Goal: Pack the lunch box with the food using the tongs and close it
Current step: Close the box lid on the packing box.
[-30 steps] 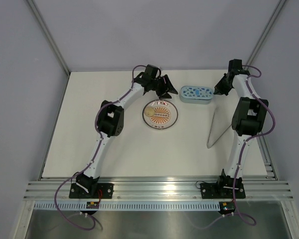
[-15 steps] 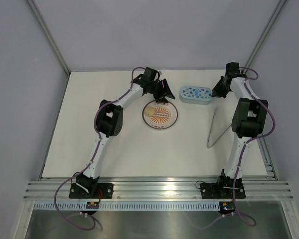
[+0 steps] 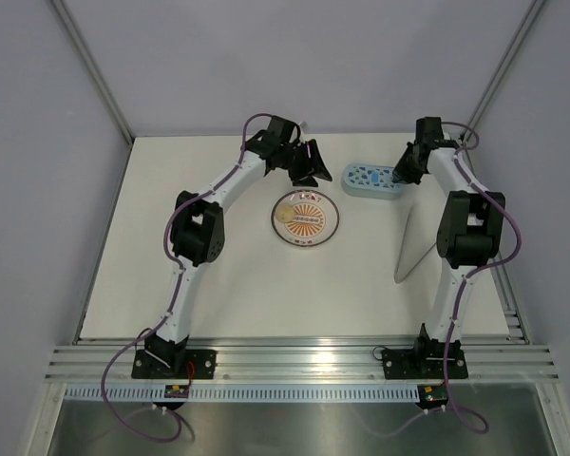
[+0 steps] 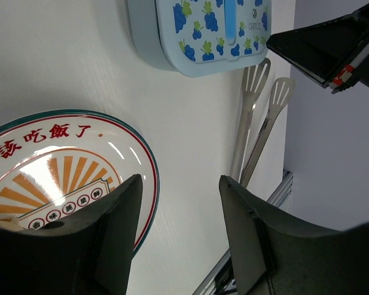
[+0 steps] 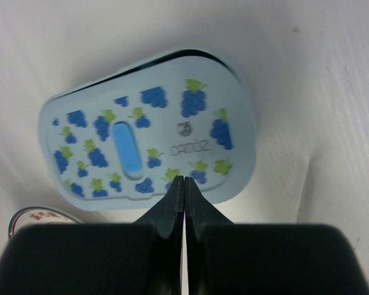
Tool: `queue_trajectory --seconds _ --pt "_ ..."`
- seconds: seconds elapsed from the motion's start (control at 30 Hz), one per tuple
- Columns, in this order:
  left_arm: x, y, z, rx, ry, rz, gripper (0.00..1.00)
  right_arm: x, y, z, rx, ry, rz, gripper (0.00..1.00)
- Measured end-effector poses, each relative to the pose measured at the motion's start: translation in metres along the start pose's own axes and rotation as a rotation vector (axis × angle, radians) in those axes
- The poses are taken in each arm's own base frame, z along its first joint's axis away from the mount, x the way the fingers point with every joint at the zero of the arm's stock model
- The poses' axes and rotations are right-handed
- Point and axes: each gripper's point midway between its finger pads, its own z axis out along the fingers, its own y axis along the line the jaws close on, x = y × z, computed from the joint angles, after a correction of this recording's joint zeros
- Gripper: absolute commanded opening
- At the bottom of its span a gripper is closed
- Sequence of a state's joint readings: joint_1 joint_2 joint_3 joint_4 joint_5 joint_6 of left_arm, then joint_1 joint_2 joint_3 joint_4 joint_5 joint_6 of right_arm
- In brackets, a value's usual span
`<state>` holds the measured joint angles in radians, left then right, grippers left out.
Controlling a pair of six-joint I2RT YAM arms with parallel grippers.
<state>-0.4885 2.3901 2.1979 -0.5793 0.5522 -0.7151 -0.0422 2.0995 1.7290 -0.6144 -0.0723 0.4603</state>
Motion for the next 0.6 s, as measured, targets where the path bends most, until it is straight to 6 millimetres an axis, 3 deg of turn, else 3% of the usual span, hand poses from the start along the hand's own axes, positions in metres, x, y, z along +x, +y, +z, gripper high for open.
queue_trajectory --seconds 0.07,0.17,0.3,0.37,0.5,0.6 --pt "0.001 0.000 -0.002 -0.003 0.003 0.006 0.57 -0.003 0.013 -0.005 -0.011 -0.011 -0.030 0.00" --pt "0.005 0.004 -0.006 -0.017 0.015 0.002 0.57 -0.010 0.052 -0.014 -0.069 -0.051 -0.088 0.00" --pt "0.007 0.011 -0.013 -0.041 0.024 0.001 0.57 -0.004 0.087 -0.014 -0.119 -0.058 -0.137 0.00" --pt "0.008 0.014 -0.018 -0.051 0.025 0.002 0.57 0.003 0.090 -0.004 -0.118 -0.036 -0.145 0.00" --pt "0.011 0.019 -0.029 -0.072 0.029 -0.002 0.58 0.022 0.071 0.030 -0.060 0.046 -0.136 0.00" --pt "0.010 0.018 -0.035 -0.075 0.023 0.003 0.58 0.012 0.076 0.036 -0.069 0.030 -0.130 0.00"
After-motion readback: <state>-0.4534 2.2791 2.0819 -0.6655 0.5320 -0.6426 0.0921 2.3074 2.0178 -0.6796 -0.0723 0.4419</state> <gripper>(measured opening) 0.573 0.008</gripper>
